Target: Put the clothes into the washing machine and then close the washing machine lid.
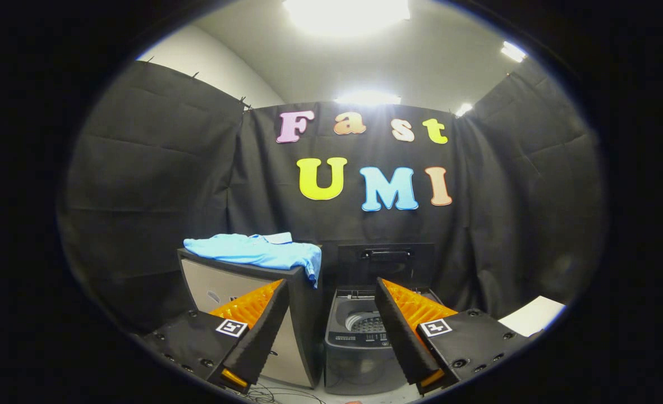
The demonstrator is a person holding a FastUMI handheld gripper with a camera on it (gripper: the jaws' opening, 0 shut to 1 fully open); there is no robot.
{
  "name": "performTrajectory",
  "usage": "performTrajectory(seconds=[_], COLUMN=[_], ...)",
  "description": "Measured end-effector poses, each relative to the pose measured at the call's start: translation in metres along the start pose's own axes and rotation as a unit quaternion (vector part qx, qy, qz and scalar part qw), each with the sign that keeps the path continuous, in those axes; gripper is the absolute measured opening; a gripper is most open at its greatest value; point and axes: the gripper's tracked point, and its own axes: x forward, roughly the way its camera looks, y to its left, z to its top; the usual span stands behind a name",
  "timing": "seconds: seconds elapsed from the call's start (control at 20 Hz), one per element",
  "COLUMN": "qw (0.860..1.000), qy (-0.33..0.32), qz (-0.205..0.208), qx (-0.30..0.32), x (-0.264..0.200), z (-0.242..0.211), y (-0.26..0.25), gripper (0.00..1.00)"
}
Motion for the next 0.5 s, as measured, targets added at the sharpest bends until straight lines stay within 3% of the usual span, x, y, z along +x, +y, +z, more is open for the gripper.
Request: performTrajectory(seconds=[0.5], qw=[0.999], qy=[0.005], qz=[0.04], qx=[-0.005], x=[0.081], z=[0.036], y=[0.036], gripper=[0.96])
